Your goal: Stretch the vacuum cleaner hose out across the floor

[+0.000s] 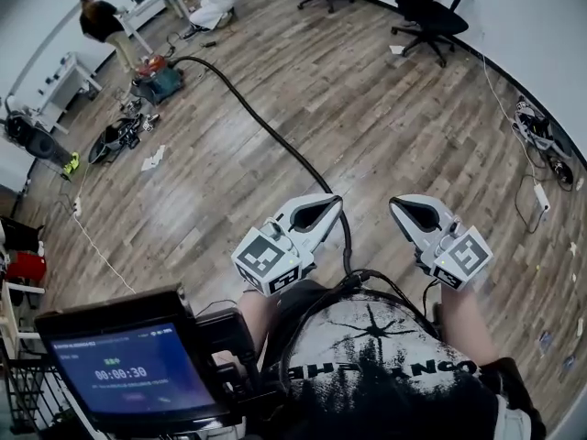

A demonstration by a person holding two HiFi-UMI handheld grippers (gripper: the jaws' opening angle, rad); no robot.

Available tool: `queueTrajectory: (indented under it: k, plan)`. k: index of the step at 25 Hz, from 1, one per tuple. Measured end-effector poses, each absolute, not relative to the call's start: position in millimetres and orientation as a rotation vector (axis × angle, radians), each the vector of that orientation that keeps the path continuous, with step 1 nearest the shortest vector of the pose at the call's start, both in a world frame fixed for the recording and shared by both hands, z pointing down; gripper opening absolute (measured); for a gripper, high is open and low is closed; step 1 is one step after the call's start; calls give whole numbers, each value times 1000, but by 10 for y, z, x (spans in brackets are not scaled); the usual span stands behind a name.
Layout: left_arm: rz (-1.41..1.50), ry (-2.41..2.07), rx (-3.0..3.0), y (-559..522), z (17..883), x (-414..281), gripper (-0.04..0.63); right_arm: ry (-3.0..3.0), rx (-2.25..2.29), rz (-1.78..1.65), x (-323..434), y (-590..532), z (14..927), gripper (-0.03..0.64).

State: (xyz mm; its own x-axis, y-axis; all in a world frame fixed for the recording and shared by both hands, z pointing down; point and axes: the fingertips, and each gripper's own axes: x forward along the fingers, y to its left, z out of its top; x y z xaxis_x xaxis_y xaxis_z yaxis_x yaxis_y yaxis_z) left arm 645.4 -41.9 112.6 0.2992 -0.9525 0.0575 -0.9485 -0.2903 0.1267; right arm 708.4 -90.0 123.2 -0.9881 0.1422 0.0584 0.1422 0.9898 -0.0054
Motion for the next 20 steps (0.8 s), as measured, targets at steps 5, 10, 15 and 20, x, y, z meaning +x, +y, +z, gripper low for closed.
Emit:
queueTrajectory:
  k: [5,10,15,20]
  plan:
    - [52,-1841,2423,-475,1132,6496,2,-3048,-192,2,7142,-1017,1316,6]
    - [48,-1837,2400,-448,1176,6493,2,-3029,-200,-16,7128,-1037,1372,6]
    - [47,-1836,2394,-431,1208,6513,2,-2995,-215,-53,7125,-998,1438,6]
    - [47,-1844,2381,-449,1233,6484,2,-2980,-223,-89,7102,-985,1453,6]
